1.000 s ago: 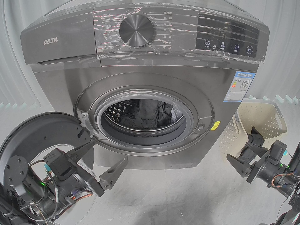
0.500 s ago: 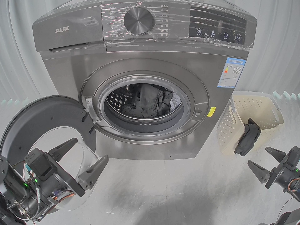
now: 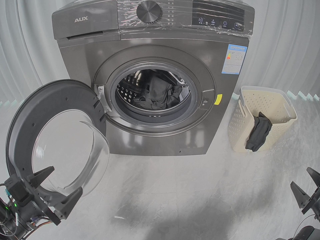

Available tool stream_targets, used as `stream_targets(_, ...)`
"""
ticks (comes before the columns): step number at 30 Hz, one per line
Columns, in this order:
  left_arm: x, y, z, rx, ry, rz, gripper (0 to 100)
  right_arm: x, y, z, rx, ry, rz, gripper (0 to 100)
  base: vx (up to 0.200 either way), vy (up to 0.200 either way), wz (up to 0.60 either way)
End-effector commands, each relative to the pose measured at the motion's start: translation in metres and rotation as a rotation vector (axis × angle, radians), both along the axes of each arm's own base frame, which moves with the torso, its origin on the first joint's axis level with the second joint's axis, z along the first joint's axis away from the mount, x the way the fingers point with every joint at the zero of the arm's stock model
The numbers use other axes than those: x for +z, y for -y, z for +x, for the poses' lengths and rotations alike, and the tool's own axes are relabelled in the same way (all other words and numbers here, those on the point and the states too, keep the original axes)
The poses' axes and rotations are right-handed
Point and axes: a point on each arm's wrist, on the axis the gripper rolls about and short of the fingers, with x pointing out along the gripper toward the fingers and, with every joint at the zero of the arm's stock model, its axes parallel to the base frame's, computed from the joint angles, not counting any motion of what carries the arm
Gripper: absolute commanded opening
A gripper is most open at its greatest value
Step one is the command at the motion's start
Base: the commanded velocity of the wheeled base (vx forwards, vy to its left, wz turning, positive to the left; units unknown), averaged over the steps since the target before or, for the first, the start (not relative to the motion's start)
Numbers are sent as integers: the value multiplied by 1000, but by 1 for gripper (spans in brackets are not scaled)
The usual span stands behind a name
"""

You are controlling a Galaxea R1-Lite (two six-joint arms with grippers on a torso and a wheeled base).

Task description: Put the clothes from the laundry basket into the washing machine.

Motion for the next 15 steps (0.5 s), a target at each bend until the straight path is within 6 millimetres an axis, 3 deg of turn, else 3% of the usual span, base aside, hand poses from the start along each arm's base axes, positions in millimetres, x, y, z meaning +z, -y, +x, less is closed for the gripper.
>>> stream_targets(1,-6,-36,-40,120,72,-91,100,-11,9,-32,-111,130,27,100,0,-200,0)
stream_targets(3,-15,-46,-55,167,81,-95,100,-20,10,-41,-134,125,22,100,0,-200,0)
stream_targets(7,-25,-51,-66,173,75,-99,100,-36,10,-49,-141,102,18,100,0,-200,0)
stream_targets(15,-34,-54,-74,280,64,-98,100,-37,10,-50,-223,97,3,100,0,-200,0)
